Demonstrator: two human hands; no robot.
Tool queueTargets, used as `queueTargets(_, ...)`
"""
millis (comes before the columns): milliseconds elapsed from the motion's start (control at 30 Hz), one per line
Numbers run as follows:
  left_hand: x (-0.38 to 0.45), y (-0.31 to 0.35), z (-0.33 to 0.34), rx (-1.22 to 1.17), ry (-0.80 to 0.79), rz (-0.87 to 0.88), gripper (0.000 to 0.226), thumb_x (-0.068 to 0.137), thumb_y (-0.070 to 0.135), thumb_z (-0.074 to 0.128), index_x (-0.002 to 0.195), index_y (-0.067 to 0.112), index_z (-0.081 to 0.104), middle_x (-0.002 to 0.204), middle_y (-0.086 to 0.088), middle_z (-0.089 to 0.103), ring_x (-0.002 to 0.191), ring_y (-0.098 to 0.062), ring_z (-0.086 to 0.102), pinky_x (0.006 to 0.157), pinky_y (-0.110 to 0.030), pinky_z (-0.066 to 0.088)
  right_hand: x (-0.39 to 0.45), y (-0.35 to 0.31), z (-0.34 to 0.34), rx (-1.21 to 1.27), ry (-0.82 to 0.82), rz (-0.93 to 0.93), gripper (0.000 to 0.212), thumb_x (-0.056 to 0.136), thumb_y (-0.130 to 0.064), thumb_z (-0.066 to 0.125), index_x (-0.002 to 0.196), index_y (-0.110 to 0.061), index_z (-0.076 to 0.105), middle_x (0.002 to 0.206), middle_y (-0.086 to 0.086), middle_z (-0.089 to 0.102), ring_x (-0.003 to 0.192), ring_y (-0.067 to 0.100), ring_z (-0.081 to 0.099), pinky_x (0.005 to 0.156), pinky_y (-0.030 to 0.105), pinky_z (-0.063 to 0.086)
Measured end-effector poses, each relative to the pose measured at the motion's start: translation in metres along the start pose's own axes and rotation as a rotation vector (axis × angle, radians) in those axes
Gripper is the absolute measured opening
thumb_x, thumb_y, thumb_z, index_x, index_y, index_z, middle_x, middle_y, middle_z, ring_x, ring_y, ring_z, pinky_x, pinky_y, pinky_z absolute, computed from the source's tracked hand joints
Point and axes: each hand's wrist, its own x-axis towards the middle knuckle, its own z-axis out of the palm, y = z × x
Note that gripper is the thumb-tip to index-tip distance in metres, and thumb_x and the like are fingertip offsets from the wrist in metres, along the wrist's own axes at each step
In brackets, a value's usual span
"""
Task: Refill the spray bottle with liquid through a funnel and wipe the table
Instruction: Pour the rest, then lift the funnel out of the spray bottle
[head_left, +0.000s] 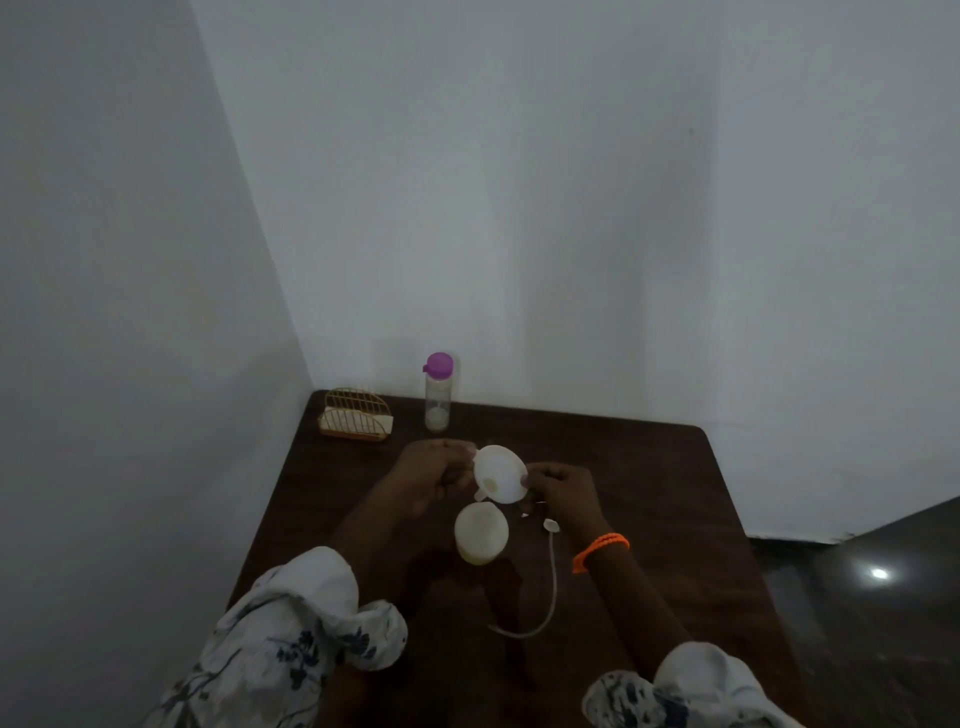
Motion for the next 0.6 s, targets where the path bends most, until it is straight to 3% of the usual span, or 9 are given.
queueTargets(200,0.012,0.014,0.003,-0.097,-0.029,0.001,0.020,0.092,0.008,0.070,0.111,0.010,0.076,0.108,-0.009,0.077,0.090,-0.016,0.068,0.068,-0.024,0.057,0.011,-0.021,-0.002,0.144,0.020,-0.002,0.011,0.087,0.005,0.067,0.091,-0.001,0.075,0.071,0.022,0.065,0.054,0.023,0.059,0.053,0.033,0.053)
queueTargets(367,0.034,0.028,0.014,-0.118,0.004,0.017,0.019,0.091,0.005,0.070,0.109,0.008,0.075,0.114,-0.012,0.072,0.103,-0.023,0.068,0.080,-0.030,0.061,0.037,-0.033,-0.002,0.316,-0.004,0.062,0.014,0.089,0.007,0.063,0.102,0.007,0.070,0.090,0.026,0.069,0.080,0.032,0.068,0.069,0.038,0.063)
queueTargets(467,0.054,0.032,0.018,-0.108,0.018,0.020,0.022,0.090,0.007,0.074,0.111,0.003,0.074,0.114,-0.016,0.072,0.105,-0.026,0.070,0.084,-0.033,0.062,0.062,-0.033,0.002,0.433,0.004,0.147,0.018,0.091,0.008,0.058,0.107,0.011,0.067,0.103,0.031,0.067,0.090,0.035,0.069,0.078,0.040,0.063)
queueTargets(600,0.092,0.028,0.018,-0.063,0.042,-0.002,0.025,0.087,0.012,0.078,0.108,0.000,0.072,0.111,-0.016,0.073,0.104,-0.026,0.071,0.086,-0.037,0.062,0.097,-0.023,0.009,0.535,0.039,0.270,0.027,0.091,0.002,0.063,0.116,0.010,0.064,0.110,0.025,0.067,0.099,0.033,0.068,0.083,0.039,0.061)
